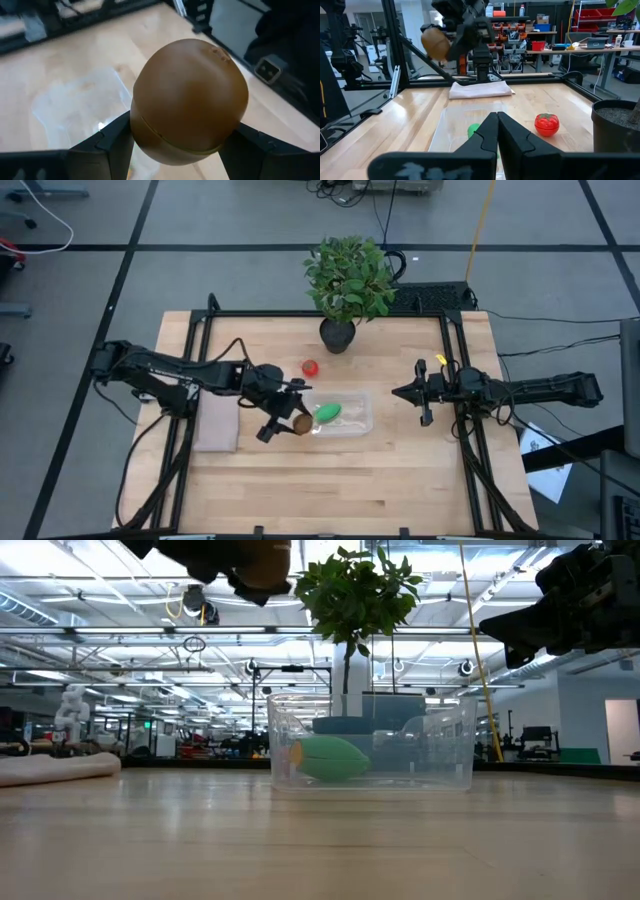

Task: Pick and placing Produce into tupperware
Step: Put the brown kiwi into the transparent bin

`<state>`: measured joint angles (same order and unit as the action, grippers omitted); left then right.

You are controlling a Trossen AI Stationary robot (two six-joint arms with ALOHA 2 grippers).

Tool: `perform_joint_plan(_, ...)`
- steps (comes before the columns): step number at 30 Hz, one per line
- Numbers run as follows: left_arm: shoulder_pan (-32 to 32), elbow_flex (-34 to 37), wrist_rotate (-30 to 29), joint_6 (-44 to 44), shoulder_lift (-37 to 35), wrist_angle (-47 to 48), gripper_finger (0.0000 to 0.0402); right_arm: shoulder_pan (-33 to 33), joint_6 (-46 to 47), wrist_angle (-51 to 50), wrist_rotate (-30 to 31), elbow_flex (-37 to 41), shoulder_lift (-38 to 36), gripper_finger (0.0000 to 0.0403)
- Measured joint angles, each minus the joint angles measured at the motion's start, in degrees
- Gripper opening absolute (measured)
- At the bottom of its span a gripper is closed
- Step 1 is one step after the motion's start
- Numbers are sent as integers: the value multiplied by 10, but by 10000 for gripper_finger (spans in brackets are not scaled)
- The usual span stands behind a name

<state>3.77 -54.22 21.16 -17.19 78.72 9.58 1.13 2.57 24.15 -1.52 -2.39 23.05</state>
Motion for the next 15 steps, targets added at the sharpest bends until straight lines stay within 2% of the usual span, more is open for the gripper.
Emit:
perform_joint_plan(7,-3,0,-105,37,-47,3,241,0,0,-1,0,0,0,0)
perform_joint_plan(15,-27,0,-147,79,-138,27,241,0,-2,-3,0,0,1,0)
